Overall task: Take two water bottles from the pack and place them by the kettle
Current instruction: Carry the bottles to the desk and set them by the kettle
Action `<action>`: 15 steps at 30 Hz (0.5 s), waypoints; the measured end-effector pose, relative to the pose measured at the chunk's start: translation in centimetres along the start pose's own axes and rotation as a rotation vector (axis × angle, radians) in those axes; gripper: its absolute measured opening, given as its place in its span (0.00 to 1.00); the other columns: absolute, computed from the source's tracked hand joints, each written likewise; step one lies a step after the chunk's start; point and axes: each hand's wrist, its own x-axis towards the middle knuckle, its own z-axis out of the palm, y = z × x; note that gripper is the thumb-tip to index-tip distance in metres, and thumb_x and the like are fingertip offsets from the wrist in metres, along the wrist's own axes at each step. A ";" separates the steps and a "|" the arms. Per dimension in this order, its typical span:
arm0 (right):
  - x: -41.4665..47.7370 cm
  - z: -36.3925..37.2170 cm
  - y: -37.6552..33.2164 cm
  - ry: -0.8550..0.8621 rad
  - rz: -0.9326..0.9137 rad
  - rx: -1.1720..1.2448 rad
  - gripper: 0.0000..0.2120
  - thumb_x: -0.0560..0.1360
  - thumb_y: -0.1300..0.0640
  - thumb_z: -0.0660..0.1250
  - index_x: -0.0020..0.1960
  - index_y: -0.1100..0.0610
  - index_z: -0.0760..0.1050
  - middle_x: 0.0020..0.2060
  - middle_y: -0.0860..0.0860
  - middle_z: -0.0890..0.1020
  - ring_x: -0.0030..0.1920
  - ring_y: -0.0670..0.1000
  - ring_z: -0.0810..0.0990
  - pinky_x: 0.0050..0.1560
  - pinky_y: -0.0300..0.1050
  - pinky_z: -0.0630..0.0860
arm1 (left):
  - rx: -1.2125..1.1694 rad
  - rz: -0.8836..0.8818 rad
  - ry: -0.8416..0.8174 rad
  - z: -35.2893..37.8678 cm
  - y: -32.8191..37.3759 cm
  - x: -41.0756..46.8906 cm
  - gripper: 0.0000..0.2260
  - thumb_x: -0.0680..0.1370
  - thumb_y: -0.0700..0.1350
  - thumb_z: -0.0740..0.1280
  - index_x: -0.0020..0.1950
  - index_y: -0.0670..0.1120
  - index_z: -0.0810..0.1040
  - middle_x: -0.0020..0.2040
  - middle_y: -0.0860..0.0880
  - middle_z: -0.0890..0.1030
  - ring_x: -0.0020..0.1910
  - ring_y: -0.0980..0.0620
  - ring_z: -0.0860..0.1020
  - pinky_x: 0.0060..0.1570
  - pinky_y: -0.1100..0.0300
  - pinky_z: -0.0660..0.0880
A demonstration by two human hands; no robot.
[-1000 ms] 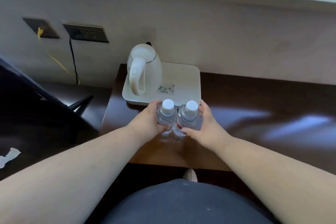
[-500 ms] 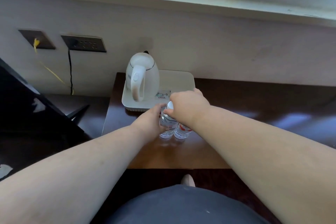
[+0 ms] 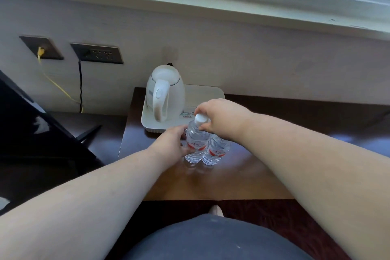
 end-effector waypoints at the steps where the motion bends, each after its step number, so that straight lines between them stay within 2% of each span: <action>1: 0.0 -0.1 0.0 -0.007 -0.005 -0.006 0.19 0.76 0.49 0.70 0.66 0.49 0.78 0.56 0.53 0.85 0.58 0.59 0.81 0.57 0.53 0.78 | 0.004 -0.006 -0.004 0.0 0.0 0.1 0.23 0.71 0.43 0.80 0.64 0.51 0.79 0.51 0.50 0.83 0.40 0.58 0.75 0.43 0.64 0.71; 3: 0.0 0.1 0.2 -0.023 -0.009 -0.014 0.20 0.76 0.49 0.71 0.67 0.48 0.77 0.57 0.52 0.84 0.59 0.59 0.80 0.58 0.53 0.78 | 0.009 0.002 -0.013 0.1 0.0 0.3 0.23 0.71 0.45 0.80 0.64 0.52 0.78 0.51 0.50 0.83 0.41 0.58 0.74 0.44 0.62 0.70; 6: -0.1 0.8 0.6 -0.048 -0.012 -0.003 0.20 0.76 0.50 0.72 0.68 0.46 0.77 0.59 0.51 0.84 0.61 0.57 0.79 0.58 0.53 0.78 | 0.045 -0.005 -0.023 0.2 -0.1 0.6 0.21 0.71 0.48 0.80 0.62 0.54 0.79 0.48 0.52 0.80 0.38 0.60 0.73 0.41 0.62 0.69; 11: -0.1 1.9 1.2 -0.074 -0.018 0.072 0.21 0.77 0.49 0.72 0.70 0.45 0.76 0.63 0.50 0.82 0.63 0.55 0.78 0.61 0.54 0.76 | 0.101 -0.051 -0.065 0.0 -0.5 1.0 0.23 0.70 0.53 0.80 0.62 0.53 0.79 0.49 0.52 0.79 0.39 0.57 0.75 0.37 0.63 0.68; 13: -0.4 2.1 2.0 -0.055 -0.026 0.165 0.24 0.77 0.47 0.72 0.71 0.46 0.75 0.65 0.48 0.81 0.65 0.52 0.77 0.65 0.51 0.74 | 0.112 -0.052 -0.075 -0.1 -0.5 1.1 0.24 0.69 0.54 0.81 0.63 0.53 0.79 0.50 0.51 0.79 0.40 0.55 0.76 0.39 0.62 0.69; 15: -1.0 2.1 3.2 0.019 -0.006 0.348 0.25 0.77 0.43 0.72 0.72 0.48 0.74 0.64 0.46 0.81 0.65 0.48 0.77 0.64 0.43 0.71 | 0.118 -0.044 -0.088 -0.1 -0.3 1.3 0.25 0.69 0.54 0.81 0.64 0.52 0.79 0.52 0.51 0.80 0.43 0.55 0.77 0.43 0.60 0.73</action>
